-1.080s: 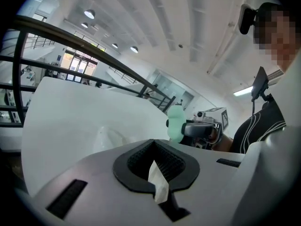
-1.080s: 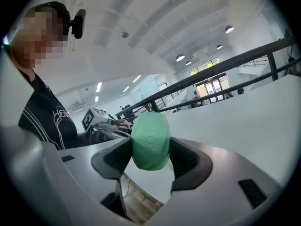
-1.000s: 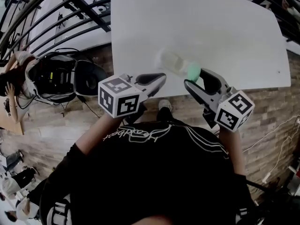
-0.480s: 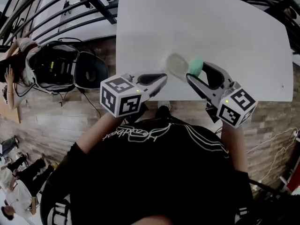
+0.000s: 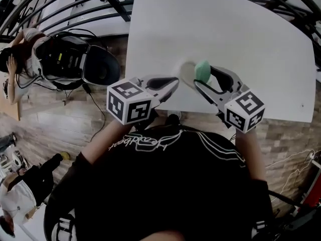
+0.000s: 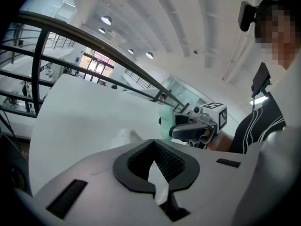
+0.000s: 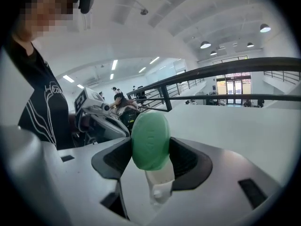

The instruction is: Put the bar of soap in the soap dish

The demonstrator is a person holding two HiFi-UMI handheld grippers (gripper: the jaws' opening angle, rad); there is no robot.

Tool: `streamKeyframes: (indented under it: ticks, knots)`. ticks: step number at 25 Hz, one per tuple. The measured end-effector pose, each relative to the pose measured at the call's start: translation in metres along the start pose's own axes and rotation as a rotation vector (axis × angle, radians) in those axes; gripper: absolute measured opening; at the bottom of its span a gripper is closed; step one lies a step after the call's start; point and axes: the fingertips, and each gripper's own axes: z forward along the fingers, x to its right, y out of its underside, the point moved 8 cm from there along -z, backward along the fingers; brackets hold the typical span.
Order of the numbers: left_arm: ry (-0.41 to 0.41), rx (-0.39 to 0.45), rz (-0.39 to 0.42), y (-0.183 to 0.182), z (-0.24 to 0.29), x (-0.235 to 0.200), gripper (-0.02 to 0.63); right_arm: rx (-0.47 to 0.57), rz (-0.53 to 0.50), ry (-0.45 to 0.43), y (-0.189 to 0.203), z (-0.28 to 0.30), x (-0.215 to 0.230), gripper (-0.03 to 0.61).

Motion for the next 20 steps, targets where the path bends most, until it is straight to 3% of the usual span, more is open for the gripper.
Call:
streamKeyframes:
  ticks: [7,20]
  knots:
    - [-0.036,0.046,-0.016,-0.003,-0.008,-0.003,0.008,-0.116,-0.124,-0.001,0.01,0.023,0.004,0.219]
    - [-0.048,0.061,-0.03,0.003,-0.009,-0.012,0.008,-0.224,-0.194,-0.029,0.032,0.047,0.006,0.219]
